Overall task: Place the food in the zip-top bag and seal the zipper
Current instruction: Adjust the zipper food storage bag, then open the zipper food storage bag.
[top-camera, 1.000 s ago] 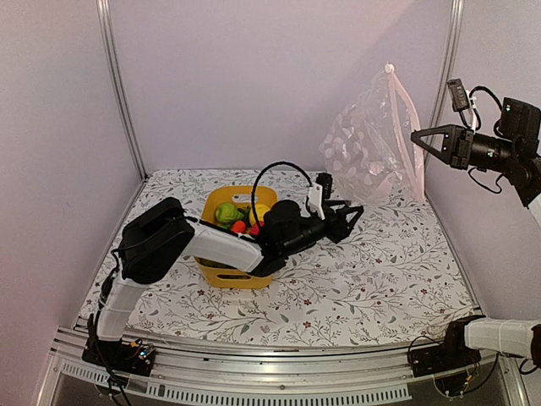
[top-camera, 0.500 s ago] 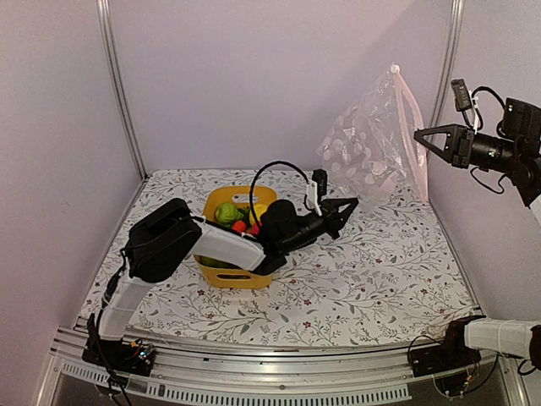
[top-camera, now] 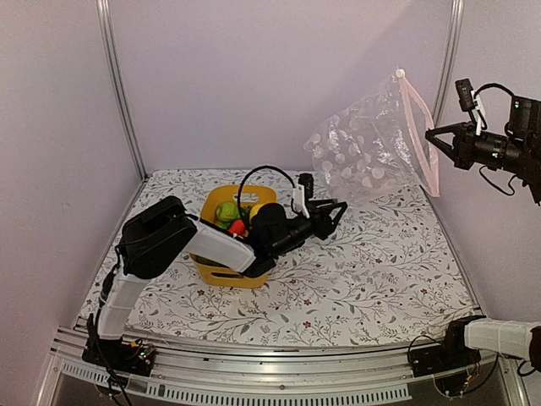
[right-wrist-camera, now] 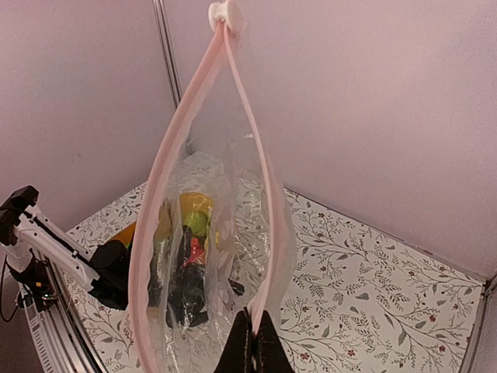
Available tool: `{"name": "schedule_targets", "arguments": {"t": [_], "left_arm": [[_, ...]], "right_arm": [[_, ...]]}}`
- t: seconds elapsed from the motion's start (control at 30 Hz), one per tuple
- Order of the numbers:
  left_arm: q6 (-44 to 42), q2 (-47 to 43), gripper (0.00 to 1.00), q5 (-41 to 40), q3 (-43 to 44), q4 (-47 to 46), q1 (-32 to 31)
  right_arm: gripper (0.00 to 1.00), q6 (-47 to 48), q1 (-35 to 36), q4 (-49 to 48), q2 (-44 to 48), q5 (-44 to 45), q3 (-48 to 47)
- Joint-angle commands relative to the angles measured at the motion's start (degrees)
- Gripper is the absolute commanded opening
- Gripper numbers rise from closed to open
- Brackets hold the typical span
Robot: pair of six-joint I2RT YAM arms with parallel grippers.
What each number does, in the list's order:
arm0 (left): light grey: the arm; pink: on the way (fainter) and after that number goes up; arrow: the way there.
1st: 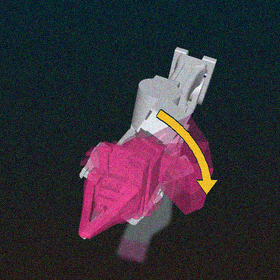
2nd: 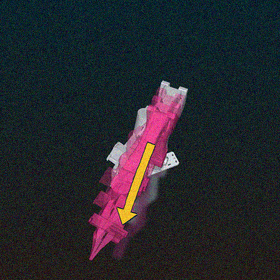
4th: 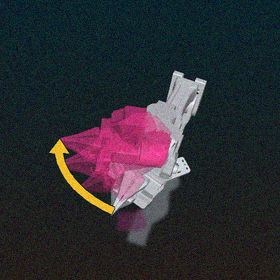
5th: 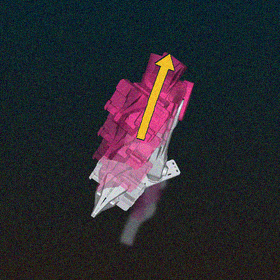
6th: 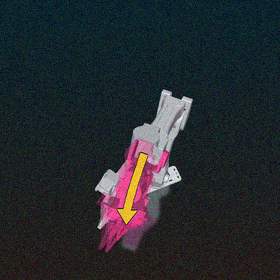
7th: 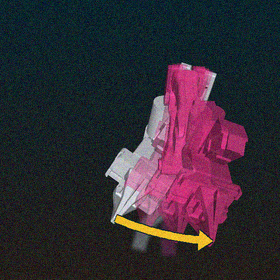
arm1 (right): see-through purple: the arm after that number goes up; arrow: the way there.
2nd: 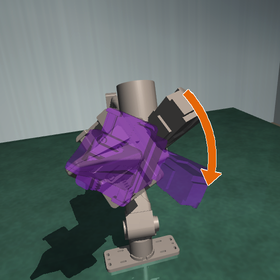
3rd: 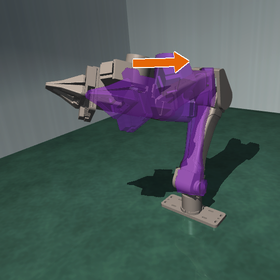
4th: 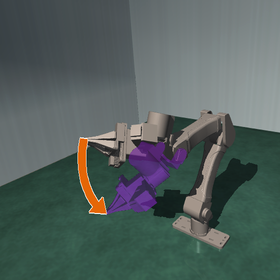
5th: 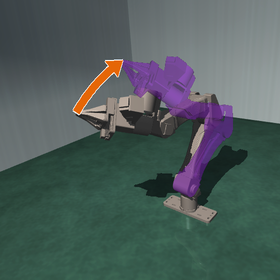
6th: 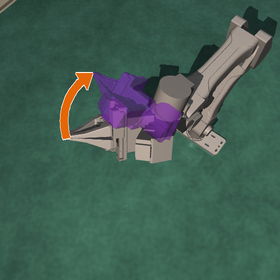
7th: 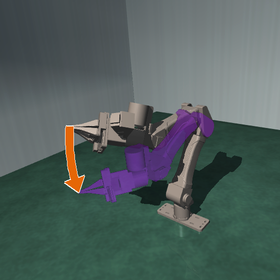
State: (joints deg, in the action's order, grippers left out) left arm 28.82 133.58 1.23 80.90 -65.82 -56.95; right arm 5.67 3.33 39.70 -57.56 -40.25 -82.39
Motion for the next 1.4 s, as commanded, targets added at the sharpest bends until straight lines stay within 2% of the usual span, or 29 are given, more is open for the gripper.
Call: {"name": "schedule_targets", "arguments": {"t": [0.0, 0.17, 0.33, 0.53, 0.63, 0.7, 0.77, 1.0, 1.23, 1.37], "left_arm": [[-0.6, -3.1, 0.53, -3.6, -2.4, 3.2, 1.2], [-2.6, -7.1, 0.76, -7.6, -3.9, 7.2, -0.1], [-2.8, -10.9, 0.79, -10.7, -2.0, 14.5, -1.4], [-2.5, -12.9, 0.78, -15.6, 2.4, 20.5, -5.2], [-0.2, -12.3, 0.77, -19.5, 6.7, 28.2, -6.1], [4.0, -11.6, 0.75, -21.5, 10.2, 35.7, -6.1], [7.0, -10.5, 0.73, -21.9, 12.0, 39.4, -6.1], [14.9, -5.1, 0.68, -21.4, 20.2, 51.3, -6.0], [19.1, 1.1, 0.52, -16.1, 27.4, 56.4, -5.6], [20.8, 5.0, 0.52, -14.0, 32.1, 58.0, -4.7]], "right_arm": [[0.0, 5.9, -0.3, 2.5, 0.0, 10.3, 3.2], [0.0, 9.0, -0.2, -1.3, 0.8, 20.3, 5.8], [0.0, 10.3, -0.2, -6.7, 0.0, 27.5, 9.5], [0.0, 10.7, 1.9, -11.8, -1.6, 28.8, 17.1], [0.0, 12.3, 6.9, -13.7, -4.4, 33.5, 20.5], [0.0, 12.8, 9.2, -14.3, -6.2, 33.9, 22.1], [0.0, 12.3, 10.7, -14.6, -8.2, 33.0, 23.2], [0.0, 10.8, 13.5, -16.1, -12.9, 31.0, 25.2], [0.0, 10.6, 15.5, -16.5, -14.9, 29.9, 25.4], [0.0, 11.0, 16.6, -16.1, -15.0, 29.1, 25.4]]}}
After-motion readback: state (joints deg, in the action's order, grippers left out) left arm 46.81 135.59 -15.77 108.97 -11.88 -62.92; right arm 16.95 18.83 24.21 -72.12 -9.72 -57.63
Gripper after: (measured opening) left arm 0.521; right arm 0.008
